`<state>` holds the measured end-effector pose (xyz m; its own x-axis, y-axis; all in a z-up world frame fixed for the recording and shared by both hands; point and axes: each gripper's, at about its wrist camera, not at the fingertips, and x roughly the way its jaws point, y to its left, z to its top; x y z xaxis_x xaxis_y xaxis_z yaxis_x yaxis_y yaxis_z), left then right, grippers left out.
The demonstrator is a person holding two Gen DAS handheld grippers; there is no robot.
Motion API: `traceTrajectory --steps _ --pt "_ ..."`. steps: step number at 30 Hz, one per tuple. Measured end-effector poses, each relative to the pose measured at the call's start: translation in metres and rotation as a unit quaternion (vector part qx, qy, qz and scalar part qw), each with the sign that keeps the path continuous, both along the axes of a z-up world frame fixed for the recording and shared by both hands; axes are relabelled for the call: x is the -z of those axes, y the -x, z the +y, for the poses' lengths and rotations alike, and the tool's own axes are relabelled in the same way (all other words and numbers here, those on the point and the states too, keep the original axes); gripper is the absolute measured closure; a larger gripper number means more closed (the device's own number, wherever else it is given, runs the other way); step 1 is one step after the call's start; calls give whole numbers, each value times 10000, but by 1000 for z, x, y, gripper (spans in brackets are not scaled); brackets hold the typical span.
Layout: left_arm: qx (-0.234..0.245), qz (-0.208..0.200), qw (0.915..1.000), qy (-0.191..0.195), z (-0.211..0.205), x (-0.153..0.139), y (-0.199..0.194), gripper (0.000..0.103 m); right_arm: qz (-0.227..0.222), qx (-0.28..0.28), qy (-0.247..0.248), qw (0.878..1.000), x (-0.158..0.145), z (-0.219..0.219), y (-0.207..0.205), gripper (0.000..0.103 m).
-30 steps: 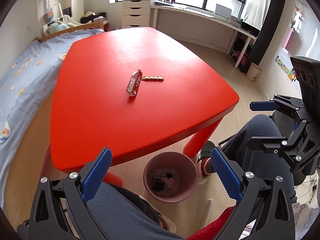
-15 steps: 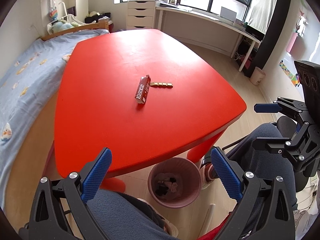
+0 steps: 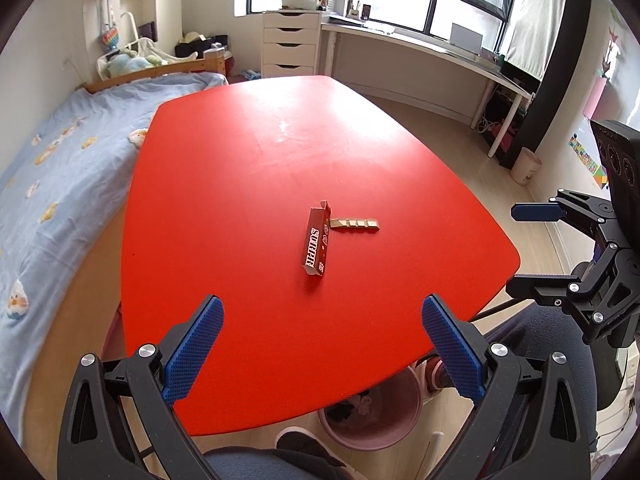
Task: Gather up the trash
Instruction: 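Move both tools back over the table toward the red box and tan strip, then grasp the red SURPRISE box with the left gripper while the right grasps the tan strip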
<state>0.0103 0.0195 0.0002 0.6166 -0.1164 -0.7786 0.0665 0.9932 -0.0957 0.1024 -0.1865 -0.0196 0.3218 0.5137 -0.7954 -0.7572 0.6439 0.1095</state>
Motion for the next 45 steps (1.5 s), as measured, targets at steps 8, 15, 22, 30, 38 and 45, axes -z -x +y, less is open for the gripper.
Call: traceTrajectory --steps 8,15,22,30,38,45 --pt "50 207 9998 -47 11 9 -41 8 -67 -378 208 9990 9 28 -47 4" --pt "165 528 9984 -128 12 29 -74 8 -70 -875 523 9948 33 55 -80 4" --pt "218 899 9956 -142 11 57 -96 8 44 -1233 708 9898 59 76 -97 4" --pt "231 1094 9936 -140 12 75 -102 8 76 -1404 818 9867 78 86 -107 5" --pt "207 1150 9930 -186 9 84 -107 8 90 -1395 896 9861 91 90 -112 7" --pt "278 1104 9932 -226 8 87 -108 12 -39 -1319 797 9880 91 88 -114 31"
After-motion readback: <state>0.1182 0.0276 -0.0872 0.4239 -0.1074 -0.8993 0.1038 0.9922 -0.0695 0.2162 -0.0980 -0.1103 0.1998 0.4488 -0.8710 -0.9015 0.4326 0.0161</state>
